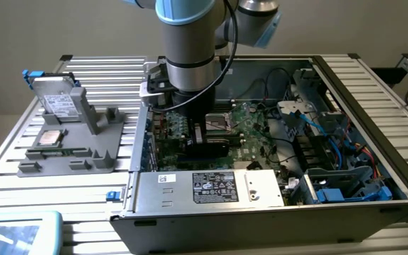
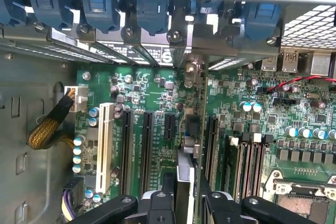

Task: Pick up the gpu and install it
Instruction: 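Insert the gpu into the slot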

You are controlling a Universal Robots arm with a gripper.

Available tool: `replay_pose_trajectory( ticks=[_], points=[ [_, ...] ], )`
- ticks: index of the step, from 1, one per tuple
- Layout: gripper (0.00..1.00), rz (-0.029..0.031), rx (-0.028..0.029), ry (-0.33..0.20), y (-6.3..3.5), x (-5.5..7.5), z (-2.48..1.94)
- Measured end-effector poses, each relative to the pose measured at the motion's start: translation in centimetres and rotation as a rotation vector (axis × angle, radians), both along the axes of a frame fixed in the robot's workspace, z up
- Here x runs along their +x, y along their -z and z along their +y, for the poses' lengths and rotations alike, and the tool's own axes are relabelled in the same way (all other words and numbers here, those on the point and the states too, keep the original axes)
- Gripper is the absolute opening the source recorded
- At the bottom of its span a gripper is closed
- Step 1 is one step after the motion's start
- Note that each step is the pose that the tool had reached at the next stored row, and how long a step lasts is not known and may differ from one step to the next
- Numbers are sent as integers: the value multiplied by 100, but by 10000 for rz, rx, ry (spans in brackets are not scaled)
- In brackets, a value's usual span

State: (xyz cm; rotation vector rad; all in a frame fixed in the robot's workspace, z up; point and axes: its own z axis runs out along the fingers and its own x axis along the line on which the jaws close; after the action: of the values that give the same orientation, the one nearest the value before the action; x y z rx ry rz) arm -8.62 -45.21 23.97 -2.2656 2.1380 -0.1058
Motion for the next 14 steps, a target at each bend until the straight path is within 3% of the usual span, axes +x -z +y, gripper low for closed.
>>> replay_pose_trajectory(
  ticks=[14],
  points=[
    [27,0,1,-1,2,-11,0]
  ],
)
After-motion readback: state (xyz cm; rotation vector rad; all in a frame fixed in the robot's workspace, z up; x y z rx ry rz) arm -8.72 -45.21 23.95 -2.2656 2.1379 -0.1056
